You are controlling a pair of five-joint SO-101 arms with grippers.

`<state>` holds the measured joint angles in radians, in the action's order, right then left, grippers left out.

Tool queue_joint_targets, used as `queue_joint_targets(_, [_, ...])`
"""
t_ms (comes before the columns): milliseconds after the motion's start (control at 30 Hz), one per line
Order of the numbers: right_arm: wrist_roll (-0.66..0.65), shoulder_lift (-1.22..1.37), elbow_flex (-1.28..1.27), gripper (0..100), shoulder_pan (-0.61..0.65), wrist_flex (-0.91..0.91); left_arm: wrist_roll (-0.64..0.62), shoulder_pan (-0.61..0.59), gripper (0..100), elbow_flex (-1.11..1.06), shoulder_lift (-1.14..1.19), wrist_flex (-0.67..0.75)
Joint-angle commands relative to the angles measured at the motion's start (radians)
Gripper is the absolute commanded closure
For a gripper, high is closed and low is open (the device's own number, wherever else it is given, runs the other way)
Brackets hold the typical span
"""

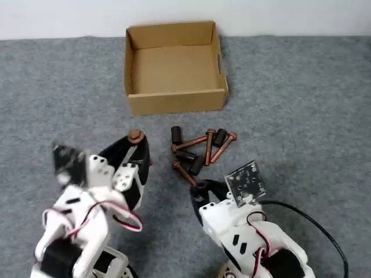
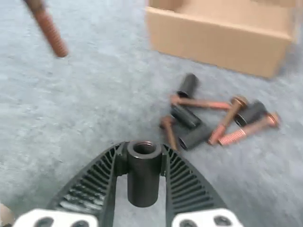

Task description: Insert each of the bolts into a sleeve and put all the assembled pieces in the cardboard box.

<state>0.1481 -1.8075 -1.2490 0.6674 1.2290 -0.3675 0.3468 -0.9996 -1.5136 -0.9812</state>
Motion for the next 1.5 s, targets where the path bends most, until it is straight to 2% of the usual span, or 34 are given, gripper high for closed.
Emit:
queue_joint_targets(0, [-0.005, -0.002, -0.008, 99.1, 0.053, -0.074, 0.002, 0.040, 99, -0.016, -0.109, 0.072])
queue_joint_targets(200, [-0.138, -0.002, -0.020, 99.0, 0.081, -0.176, 0.000, 0.224, 99, -0.048, -0.222, 0.077])
queue_joint_targets(333, [-0.190, -0.002, -0.020, 99.0, 0.082, -0.185, -0.048, 0.245, 99, -0.048, -0.224, 0.080])
queue_joint_targets(567, [-0.233, -0.002, 0.006, 99.0, 0.173, -0.205, -0.106, 0.307, 99, -0.074, -0.222, 0.080])
queue_joint_targets(1200, [-0.293, -0.002, 0.068, 99.0, 0.134, -0.220, -0.103, 0.304, 99, -0.147, -0.229, 0.038])
queue_joint_targets(1467, [-0.292, -0.002, 0.083, 99.0, 0.105, -0.220, -0.103, 0.249, 99, -0.150, -0.227, 0.038])
